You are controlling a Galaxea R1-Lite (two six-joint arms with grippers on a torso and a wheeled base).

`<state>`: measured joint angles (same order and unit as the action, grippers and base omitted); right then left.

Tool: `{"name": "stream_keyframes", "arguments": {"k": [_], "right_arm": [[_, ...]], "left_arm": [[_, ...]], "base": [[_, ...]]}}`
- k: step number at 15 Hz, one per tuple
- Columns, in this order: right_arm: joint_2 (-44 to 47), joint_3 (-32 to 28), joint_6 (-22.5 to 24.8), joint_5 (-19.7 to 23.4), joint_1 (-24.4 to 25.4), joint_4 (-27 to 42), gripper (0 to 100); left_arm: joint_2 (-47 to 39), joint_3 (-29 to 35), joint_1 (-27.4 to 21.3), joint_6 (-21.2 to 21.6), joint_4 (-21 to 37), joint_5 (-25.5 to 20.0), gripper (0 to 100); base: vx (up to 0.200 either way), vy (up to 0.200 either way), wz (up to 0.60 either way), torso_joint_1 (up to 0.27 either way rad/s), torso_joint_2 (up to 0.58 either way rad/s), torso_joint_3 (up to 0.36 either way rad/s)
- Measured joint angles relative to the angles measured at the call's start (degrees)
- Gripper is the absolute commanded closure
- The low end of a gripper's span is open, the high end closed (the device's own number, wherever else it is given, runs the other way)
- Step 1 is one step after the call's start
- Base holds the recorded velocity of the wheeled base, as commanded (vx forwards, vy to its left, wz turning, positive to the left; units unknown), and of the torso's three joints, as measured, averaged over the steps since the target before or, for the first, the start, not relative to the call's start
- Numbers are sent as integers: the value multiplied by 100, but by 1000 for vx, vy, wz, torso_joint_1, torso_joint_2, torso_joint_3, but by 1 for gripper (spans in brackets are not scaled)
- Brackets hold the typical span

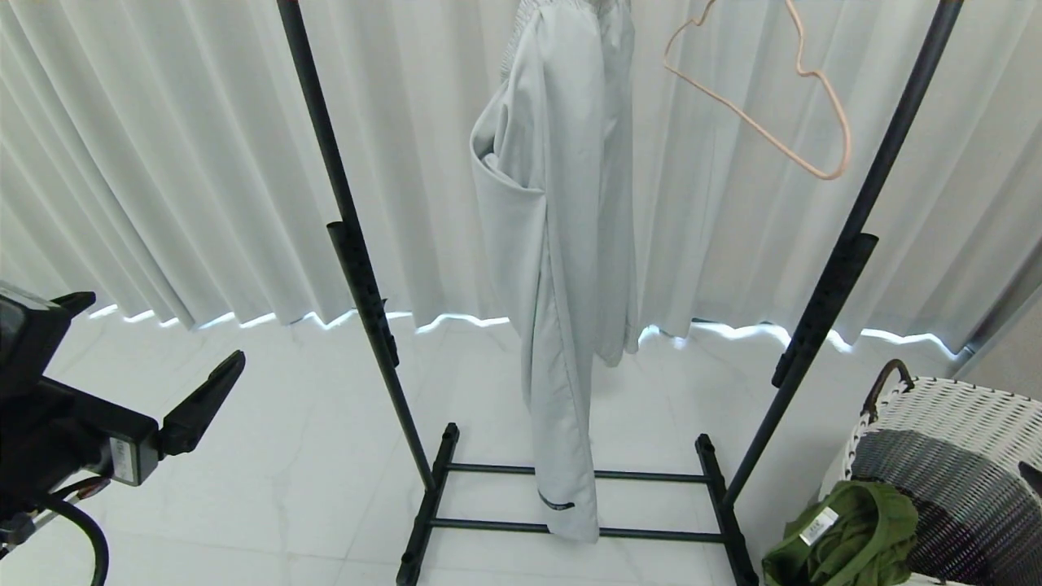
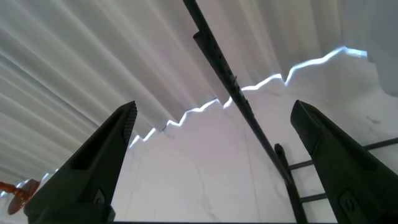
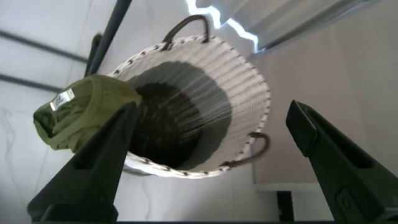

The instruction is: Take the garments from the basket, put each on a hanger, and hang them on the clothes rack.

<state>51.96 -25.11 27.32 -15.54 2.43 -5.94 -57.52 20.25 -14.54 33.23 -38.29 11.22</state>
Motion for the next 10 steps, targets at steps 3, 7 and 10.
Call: {"name": "stream_keyframes", "arguments": {"k": [3, 7, 10], "right_arm": [[433, 89, -39, 154, -74, 17, 0], [1438, 205, -463, 285, -127, 22, 0], [2274, 323, -929, 457, -127, -22, 0]], "left_arm": [[-74, -5, -4, 10, 0, -6, 0], [-89, -10, -4, 32, -7, -9, 0], [-61, 0, -11, 34, -2, -6, 0]], "base": [[67, 0, 0, -1, 1, 2], [0, 0, 0, 0, 0, 0], [0, 0, 0, 0, 0, 0]]}}
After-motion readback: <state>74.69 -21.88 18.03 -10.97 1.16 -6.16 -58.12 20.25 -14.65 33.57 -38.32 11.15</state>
